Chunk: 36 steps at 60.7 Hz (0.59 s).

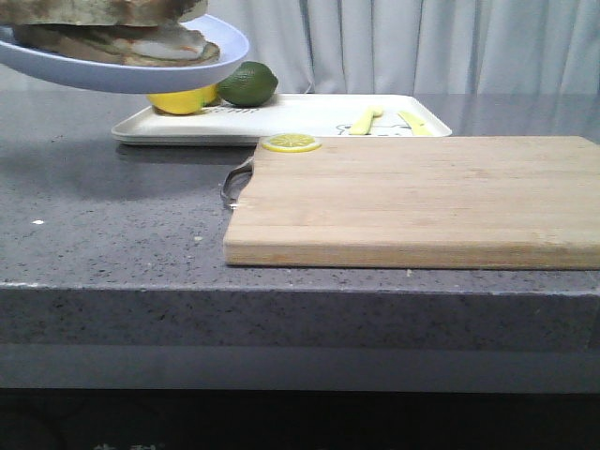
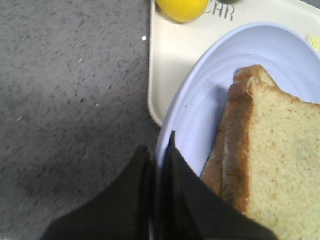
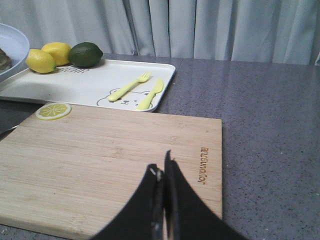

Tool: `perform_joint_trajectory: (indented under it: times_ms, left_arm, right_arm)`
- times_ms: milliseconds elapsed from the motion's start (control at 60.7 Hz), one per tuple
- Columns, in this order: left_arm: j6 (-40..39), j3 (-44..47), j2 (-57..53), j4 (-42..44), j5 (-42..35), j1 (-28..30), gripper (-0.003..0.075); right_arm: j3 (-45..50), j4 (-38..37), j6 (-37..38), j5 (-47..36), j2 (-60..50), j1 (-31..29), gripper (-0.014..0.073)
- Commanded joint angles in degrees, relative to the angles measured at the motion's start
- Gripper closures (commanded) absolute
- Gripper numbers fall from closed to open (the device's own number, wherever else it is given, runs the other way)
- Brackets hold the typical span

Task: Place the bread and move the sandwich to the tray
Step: 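Grasp the blue plate rim with the left gripper and lift it, then carry the plate with the left gripper and lower it onto the white tray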

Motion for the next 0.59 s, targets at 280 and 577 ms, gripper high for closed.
perform_joint_trajectory:
  times_ms: [280,577]
  left_arm:
    - [-11.4,-41.1,24.5,-2.1,11.0,-6.6,0.0741]
    - [-17.6,-68.5,42.9,-0.6,17.9,-9.5,0.0741]
  right_arm:
    - [-1.5,-0.1,0.0,-4.3,0.5,0.1,0.0654]
    - [-1.5,-0.1,0.0,-4.1,0.6,0.1,0.0654]
